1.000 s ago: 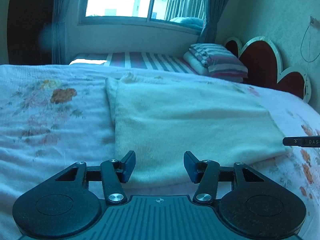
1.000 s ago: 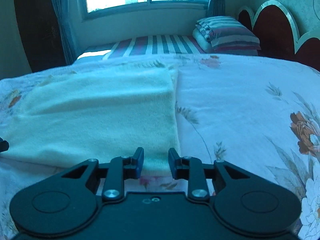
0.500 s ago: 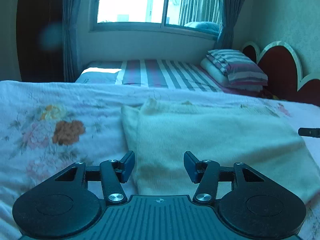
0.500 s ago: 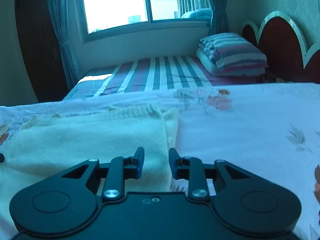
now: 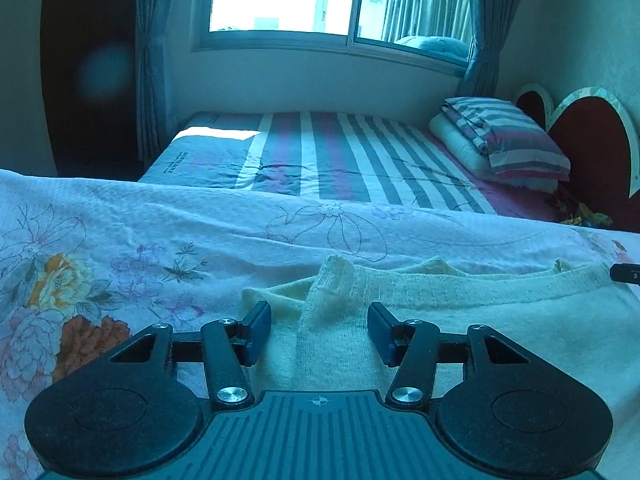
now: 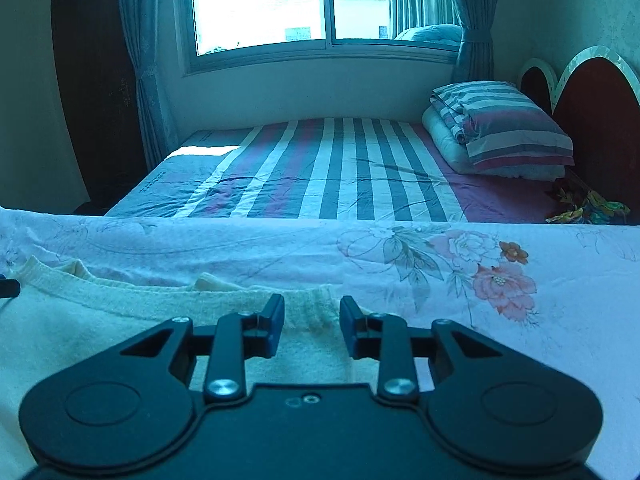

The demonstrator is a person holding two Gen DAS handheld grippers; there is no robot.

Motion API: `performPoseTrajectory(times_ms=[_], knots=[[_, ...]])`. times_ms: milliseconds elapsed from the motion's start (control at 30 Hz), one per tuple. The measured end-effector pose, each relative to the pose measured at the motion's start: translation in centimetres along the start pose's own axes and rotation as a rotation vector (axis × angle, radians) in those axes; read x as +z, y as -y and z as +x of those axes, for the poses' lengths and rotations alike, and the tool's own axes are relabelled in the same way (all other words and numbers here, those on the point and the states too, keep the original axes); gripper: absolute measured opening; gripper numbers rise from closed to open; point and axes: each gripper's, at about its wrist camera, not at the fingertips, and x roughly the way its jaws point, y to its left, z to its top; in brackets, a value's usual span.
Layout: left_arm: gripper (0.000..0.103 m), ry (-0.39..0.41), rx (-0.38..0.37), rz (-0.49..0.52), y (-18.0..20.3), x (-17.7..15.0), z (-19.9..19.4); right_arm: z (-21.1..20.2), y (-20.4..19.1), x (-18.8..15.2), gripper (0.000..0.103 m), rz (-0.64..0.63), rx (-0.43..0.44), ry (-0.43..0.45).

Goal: Fold small clothes

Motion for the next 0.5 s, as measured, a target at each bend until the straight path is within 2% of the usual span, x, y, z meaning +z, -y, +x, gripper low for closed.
performPoseTrajectory(times_ms=[67,133,200,267,333,367,400,433,500], knots=[[0.053,0.001,-0.009,0.005,-0.2,0.2,0.7,0.6,0.2,0.0,0.04,-0.012,0.006,-0.012],[0.053,-0.01,-0.007,0.03,-0.4,0.3,1.6,1.1,0.2,-0.4,0.037,-0.034,-0.008,-0.026],[0.053,-0.011,0.03,0.028,-0.4,0.7,1.9,1.4,0.5,-1.0,0.036,-0.045,-0.065,-0.037],[0.053,0.013,0.035,0.01,-0.2,1.1,1.0,0.4,1.0,-0.9,0.036,0.004,-0.064,-0.023],[0.054,0.026,0.004,0.022,0.1,0.5,-0.2,-1.6,1.2,-1.1,0.037,0.018,-0.028,0.049],[0.054,-0.033,0.021,0.075,0.7,-0.1,0.4,-1.5,1.0,-1.4,0.036,-0.004,-0.024,0.036],[0.056,-0.027,0.043,0.115,1.1,-0.7,0.5,-0.3,0.9,-1.7,0.033,-0.031,-0.045,-0.063],[0.059,-0.018,0.06,0.12,1.3,-0.7,0.0,0.0,1.2,-2.0,0.033,-0.022,-0.04,-0.077],[0.059,-0.008,0.04,0.081,1.1,-0.4,-1.8,-1.9,1.9,-1.6,0.036,0.026,-0.051,-0.032]])
